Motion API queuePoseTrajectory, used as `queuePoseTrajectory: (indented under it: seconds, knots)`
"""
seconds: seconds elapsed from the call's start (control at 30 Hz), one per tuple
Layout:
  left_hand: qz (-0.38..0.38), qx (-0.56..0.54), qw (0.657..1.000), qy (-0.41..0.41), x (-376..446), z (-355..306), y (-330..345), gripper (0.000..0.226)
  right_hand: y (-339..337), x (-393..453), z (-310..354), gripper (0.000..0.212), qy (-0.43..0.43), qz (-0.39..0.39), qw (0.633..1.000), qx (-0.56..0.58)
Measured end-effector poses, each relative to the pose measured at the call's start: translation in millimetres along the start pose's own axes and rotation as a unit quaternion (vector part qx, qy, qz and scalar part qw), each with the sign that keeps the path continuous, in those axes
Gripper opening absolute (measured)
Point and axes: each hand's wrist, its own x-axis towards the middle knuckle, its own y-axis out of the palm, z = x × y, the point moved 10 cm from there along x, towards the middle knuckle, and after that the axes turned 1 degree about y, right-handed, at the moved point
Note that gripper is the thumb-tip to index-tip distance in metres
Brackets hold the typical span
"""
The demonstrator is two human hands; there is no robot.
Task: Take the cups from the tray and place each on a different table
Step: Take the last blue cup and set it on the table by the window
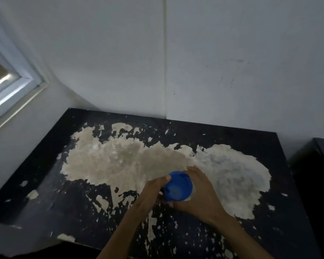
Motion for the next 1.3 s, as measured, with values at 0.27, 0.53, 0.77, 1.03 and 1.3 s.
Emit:
queuePoseTrajectory:
  seconds: [0.27, 0.53, 0.77, 1.03, 1.3]
  knots:
    - [0.032, 0.033, 0.997, -0.061, 47.8, 43.6, -2.8, 0.039, 20.6, 9.6, -42.0, 0.072, 0.066, -0.012, 0.998, -0.004]
    - [0.035, 0.040, 0.996, -0.076, 71.4, 60.9, -7.9, 0.025, 38.0, 11.7, -70.6, 0.079, 0.098, -0.032, 0.995, 0.011]
    - [0.065, 0.011, 0.994, -0.083, 78.4, 63.3, -4.7, 0.021, 52.8, 18.3, -90.4, 0.079, 0.097, -0.030, 0.995, 0.002]
    - [0.090, 0.013, 0.994, -0.058, 83.6, 58.3, -1.9, 0.026, 56.2, 28.1, -91.0, 0.072, 0.079, -0.056, 0.995, 0.017]
    - [0.088, 0.007, 0.994, -0.061, 82.6, 59.8, -4.6, 0.027, 64.3, 25.1, -99.4, 0.074, 0.101, -0.051, 0.993, 0.024]
